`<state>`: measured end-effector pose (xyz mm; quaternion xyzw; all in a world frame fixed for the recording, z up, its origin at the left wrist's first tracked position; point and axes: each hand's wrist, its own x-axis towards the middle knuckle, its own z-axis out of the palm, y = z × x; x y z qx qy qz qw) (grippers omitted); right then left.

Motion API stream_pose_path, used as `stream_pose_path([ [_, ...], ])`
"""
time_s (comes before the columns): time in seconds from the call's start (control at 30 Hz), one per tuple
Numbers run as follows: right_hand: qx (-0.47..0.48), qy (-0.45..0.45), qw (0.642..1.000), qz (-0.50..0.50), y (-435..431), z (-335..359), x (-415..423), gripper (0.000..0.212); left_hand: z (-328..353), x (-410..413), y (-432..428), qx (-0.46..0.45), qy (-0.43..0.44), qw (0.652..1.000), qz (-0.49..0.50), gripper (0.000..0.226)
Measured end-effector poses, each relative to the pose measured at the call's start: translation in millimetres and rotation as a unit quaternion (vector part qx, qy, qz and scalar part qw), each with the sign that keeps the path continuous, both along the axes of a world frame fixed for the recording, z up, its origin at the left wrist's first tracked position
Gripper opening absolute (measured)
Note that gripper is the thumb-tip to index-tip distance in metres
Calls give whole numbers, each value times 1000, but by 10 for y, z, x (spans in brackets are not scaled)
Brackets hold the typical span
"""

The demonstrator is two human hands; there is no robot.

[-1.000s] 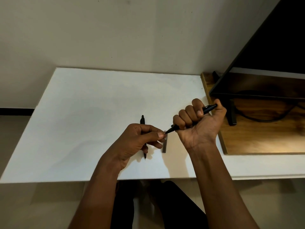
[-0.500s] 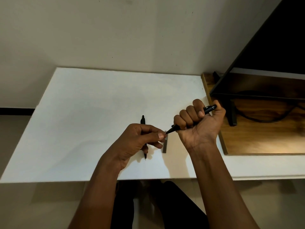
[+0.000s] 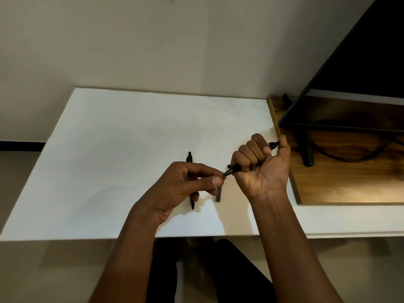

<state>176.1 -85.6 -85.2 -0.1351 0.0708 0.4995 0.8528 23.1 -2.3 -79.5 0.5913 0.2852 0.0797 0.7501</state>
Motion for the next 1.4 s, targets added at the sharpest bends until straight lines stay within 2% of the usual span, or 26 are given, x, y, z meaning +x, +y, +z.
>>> stream_pose_path([
  [0.4, 48, 58, 997, 11, 16, -52, -12, 63, 23, 2, -12, 8, -21, 1000, -3, 21],
  [0.73, 39, 47, 998, 6, 22, -44, -27, 63, 2, -2, -8, 15, -19, 1000, 4, 20],
  [1.27, -7, -11, 1000, 0, 16, 24, -48, 61, -41, -18, 18, 22, 5, 1000, 3, 23],
  [1.4, -57, -73, 996, -3, 15, 80, -33, 58, -42, -28, 21, 23, 34, 999, 2, 23],
])
